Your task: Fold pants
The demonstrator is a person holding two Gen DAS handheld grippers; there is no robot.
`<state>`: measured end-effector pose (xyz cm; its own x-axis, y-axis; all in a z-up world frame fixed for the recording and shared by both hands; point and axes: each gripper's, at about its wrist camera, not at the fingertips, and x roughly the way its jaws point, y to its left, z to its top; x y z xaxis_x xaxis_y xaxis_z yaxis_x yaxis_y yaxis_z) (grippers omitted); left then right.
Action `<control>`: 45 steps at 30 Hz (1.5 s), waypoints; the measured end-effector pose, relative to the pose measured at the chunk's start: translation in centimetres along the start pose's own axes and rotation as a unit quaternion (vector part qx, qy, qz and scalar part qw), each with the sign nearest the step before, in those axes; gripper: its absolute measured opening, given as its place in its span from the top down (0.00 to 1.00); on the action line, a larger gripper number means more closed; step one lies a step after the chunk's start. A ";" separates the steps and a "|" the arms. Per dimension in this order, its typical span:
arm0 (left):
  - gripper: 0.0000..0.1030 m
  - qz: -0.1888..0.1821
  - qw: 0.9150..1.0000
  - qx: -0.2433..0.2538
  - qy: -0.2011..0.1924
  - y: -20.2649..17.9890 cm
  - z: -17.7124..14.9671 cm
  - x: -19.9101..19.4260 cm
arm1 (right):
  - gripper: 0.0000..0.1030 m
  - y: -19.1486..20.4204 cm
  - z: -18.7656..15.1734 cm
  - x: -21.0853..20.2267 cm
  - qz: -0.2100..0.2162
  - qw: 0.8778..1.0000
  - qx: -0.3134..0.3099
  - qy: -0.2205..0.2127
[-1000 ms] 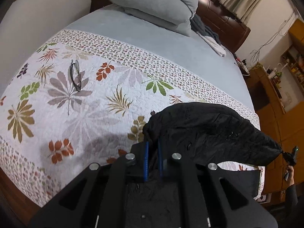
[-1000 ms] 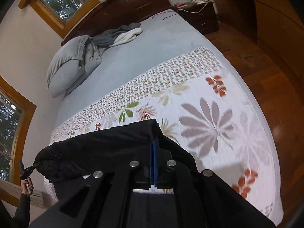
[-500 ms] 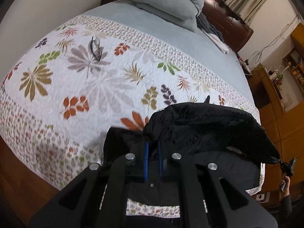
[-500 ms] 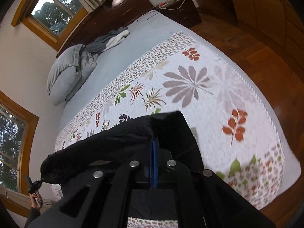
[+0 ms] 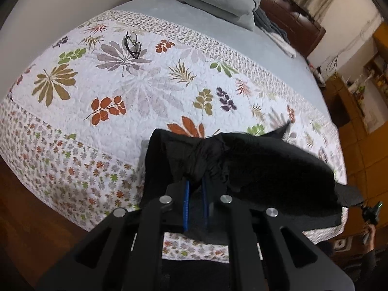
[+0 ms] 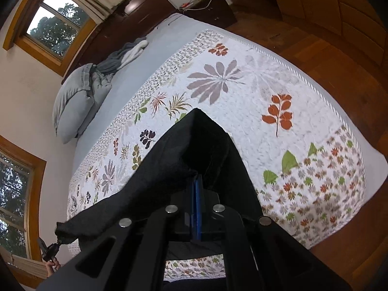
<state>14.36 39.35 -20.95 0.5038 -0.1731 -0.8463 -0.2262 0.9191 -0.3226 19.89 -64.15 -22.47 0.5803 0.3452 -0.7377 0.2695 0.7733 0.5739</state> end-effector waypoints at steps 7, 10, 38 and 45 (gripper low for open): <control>0.89 0.041 0.997 0.056 0.029 -0.3 -2.4 1.4 | 0.99 -1.0 -2.2 0.7 -0.011 1.000 0.011 0.008; 0.88 0.051 0.996 0.060 0.039 0.3 -3.2 1.8 | 0.99 -1.5 -3.0 0.9 -0.014 1.000 0.018 0.011; 0.19 0.065 0.988 -0.137 0.027 4.1 -8.5 6.6 | 0.65 -9.5 -11.8 0.9 0.080 0.962 0.259 -0.021; 0.63 0.060 0.984 -0.159 0.062 3.2 -7.7 10.1 | 0.65 -8.9 -11.9 2.6 0.104 0.952 0.286 -0.037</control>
<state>12.32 37.85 -33.81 0.3561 -0.1297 -0.9254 -0.5366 0.7824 -0.3162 9.85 -63.76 -33.73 0.7131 0.4049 -0.5723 0.5055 0.2686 0.8200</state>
